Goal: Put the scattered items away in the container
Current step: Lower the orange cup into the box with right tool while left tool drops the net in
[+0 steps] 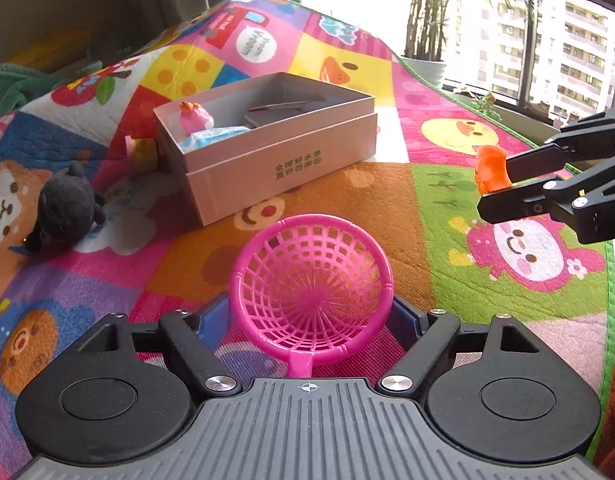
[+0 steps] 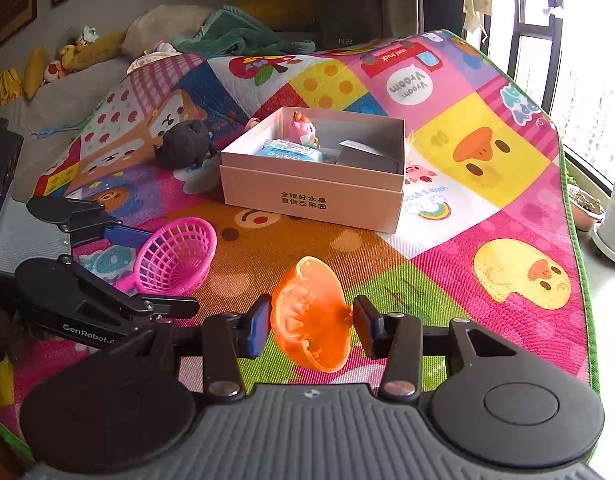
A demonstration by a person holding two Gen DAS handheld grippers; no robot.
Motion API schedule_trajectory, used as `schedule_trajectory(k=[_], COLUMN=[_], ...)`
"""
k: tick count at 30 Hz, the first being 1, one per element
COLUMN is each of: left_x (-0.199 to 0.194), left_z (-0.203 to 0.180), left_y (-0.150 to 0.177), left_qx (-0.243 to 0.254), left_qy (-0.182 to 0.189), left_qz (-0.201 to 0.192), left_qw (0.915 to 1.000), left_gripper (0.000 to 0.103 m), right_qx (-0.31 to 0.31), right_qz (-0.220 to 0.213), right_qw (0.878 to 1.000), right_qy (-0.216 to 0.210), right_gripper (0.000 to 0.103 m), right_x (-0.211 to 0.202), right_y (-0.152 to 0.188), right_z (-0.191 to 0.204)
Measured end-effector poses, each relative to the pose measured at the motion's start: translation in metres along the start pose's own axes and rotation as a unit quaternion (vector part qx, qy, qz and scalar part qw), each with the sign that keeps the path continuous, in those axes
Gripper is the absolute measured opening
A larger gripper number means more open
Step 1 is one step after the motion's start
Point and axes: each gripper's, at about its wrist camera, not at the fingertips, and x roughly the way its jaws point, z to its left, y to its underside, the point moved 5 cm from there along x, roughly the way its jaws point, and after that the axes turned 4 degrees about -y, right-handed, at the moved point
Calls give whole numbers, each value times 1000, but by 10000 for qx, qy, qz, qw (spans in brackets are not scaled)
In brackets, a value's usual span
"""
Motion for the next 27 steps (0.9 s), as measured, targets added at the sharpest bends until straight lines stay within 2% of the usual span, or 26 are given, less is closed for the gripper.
schedule_trajectory(k=[3,6,11,14,18,22,25,26,27], left_x=[-17,-35,-50,-37,4,48,74,78,79], left_z=[-3,1,18,33,56,79,90,93,99], left_y=[-6,-24,-79,-119,-172,-219,-237,-237,-234], left_qx=[161,250,147,-232,-845,-1253,-1244,-1230,-1258], left_qy=[-26,-141,-250,-114,279,351,411,453,461], left_qz=[-170,-486,-1067,-1252,-1205,-1315,-1307,-1242,-1199], left_qw=[9997,9984,9939,9918,9887,9827,9827,9836,9837], left_gripper=[85,85,85,85,85,85,100,101,101], right_qx=[-71,-99,-104,-86,-69,-113,106,152,184], right_qz=[-129,-340,-771,-1031,-1138,-1065,-1042,-1024,-999], right_qw=[9999,9994,9969,9944,9930,9935,9945,9946,9947], right_qy=[30,20,128,197,316,392,100,-84,-145], right_gripper=[44,44,44,44,44,44,44,45,51], right_x=[-15,-32,-51,-52,-28,17,50,62,74], right_y=[-4,-16,-47,-70,-99,-123,-141,-145,-148], right_z=[2,1,-9,-22,-42,-55,-62,-63,-64])
